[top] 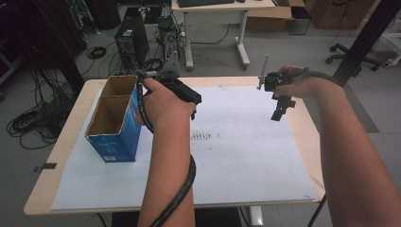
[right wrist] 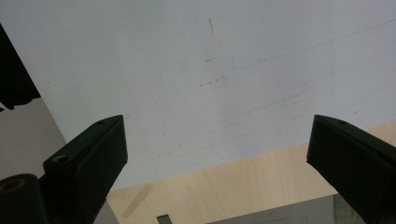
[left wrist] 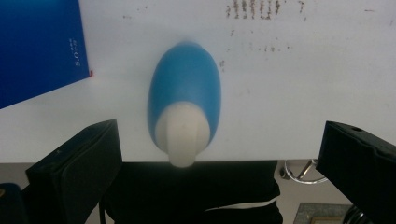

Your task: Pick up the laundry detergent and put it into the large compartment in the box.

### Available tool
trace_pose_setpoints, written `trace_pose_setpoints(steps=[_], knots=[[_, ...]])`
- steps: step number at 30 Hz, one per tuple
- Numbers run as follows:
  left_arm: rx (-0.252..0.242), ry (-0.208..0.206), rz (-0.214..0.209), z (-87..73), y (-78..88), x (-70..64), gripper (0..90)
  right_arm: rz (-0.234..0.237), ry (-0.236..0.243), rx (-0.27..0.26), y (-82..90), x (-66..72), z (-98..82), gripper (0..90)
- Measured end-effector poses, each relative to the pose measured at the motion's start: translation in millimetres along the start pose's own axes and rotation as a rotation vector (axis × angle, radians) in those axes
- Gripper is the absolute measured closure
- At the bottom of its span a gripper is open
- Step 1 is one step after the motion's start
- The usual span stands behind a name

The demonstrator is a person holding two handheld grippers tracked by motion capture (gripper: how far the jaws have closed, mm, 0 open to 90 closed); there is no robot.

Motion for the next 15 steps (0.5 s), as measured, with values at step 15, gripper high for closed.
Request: trace_pose_setpoints(steps=[15], knots=[[0.011,-0.015,0.015,-1.3,-21.0,-1.5,0.2,-0.004,0.002,-0.005,0.4,1.0,-1.0,4.9]])
Point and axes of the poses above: each handheld gripper's, and its own axes: y roughly backward along the jaws, z roughly out of its top, x roughly to its left, the point moved 6 cm from there along -y, roughly forward along the jaws, and after that the axes turned 9 degrees about -y, right-handed, at the moved point
